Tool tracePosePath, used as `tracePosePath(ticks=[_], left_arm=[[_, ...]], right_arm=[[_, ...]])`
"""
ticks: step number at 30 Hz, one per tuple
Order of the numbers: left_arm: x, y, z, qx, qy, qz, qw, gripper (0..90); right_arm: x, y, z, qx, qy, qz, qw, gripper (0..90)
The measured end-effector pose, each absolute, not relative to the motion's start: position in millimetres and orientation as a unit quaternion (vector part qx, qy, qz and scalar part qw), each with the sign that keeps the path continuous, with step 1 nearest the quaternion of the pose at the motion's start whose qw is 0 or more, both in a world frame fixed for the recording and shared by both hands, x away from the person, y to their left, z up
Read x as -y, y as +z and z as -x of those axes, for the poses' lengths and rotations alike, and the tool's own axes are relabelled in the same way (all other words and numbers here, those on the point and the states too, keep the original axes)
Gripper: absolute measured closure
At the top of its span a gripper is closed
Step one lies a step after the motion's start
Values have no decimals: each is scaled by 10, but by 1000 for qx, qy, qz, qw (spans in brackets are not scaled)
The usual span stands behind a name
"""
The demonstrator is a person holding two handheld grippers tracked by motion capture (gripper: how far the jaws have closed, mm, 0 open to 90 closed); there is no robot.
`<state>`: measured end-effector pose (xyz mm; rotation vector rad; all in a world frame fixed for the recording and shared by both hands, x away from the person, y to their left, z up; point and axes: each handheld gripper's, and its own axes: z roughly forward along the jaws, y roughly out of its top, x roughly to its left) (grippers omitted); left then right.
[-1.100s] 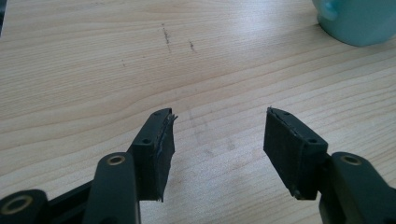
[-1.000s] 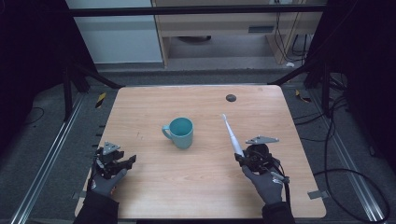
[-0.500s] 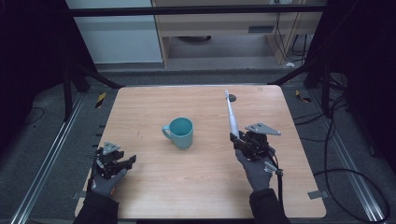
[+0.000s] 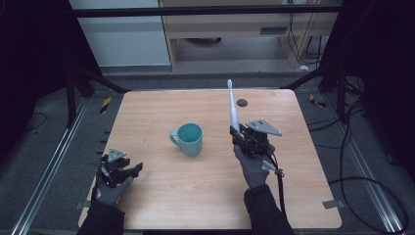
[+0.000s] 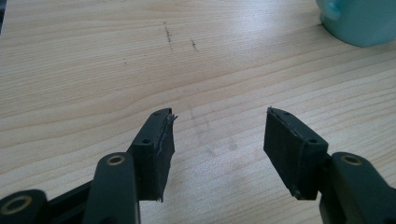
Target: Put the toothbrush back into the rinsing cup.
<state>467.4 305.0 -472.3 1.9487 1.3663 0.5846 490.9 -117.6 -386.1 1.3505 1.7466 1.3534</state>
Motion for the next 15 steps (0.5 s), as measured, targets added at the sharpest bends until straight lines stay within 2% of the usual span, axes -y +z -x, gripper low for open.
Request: tracePosePath(ticks=[7, 15], left_arm=[[-3056, -4719, -4674, -525, 224, -749, 338, 418], [-3059, -4717, -4673, -526, 225, -746, 341, 419]], right_arm=[[992, -3811, -4995, -639, 519, -492, 285, 664], [695, -3795, -5136, -626, 540, -489, 280, 663]])
